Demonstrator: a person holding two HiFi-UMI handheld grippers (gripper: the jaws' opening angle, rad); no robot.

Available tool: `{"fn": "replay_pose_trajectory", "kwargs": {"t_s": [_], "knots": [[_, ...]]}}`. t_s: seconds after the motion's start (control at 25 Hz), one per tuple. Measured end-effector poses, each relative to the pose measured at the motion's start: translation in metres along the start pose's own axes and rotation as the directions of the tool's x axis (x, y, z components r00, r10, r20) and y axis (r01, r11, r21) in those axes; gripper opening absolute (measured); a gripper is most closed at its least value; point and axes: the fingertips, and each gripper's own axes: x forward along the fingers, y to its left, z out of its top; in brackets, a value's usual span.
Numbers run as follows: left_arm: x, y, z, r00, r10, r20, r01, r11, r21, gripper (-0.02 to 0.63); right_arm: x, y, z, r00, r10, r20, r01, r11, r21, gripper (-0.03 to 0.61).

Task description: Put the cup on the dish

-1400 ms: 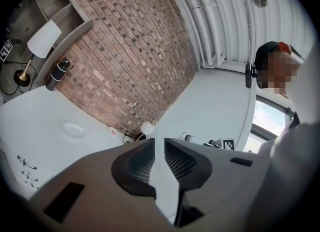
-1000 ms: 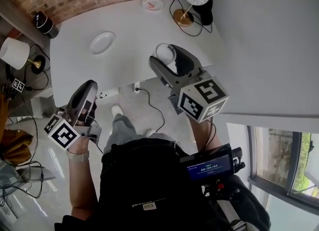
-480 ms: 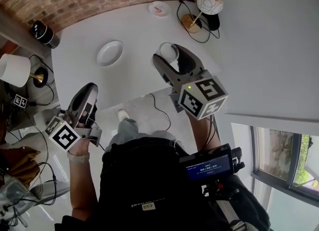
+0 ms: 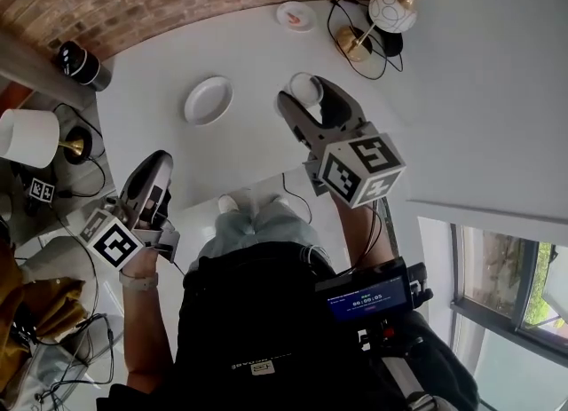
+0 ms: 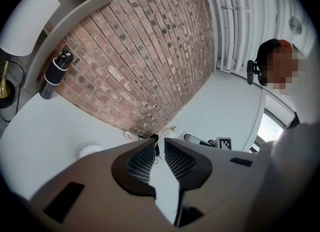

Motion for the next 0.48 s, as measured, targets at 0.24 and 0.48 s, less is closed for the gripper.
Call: {"fn": "replay_pose_trajectory", "kwargs": {"t_s": [0.24,0.48], "knots": [[0.0,0.009,0.003,0.999,0.033,0.003,-0.033,0.999,-0.012,0.061,0.021,-0.006,-0.003,1.0,0.018,-0.025,-0.018,1.0,-0.011,0.262],[-0.007,0.02,0.007,0.995,0.094,0.037,-0.094,0.995,-0.025,0.061,0.048,-0.01,-0.011,0.998,0.05,-0.048,-0.052,0.998,-0.027,0.262]]}}
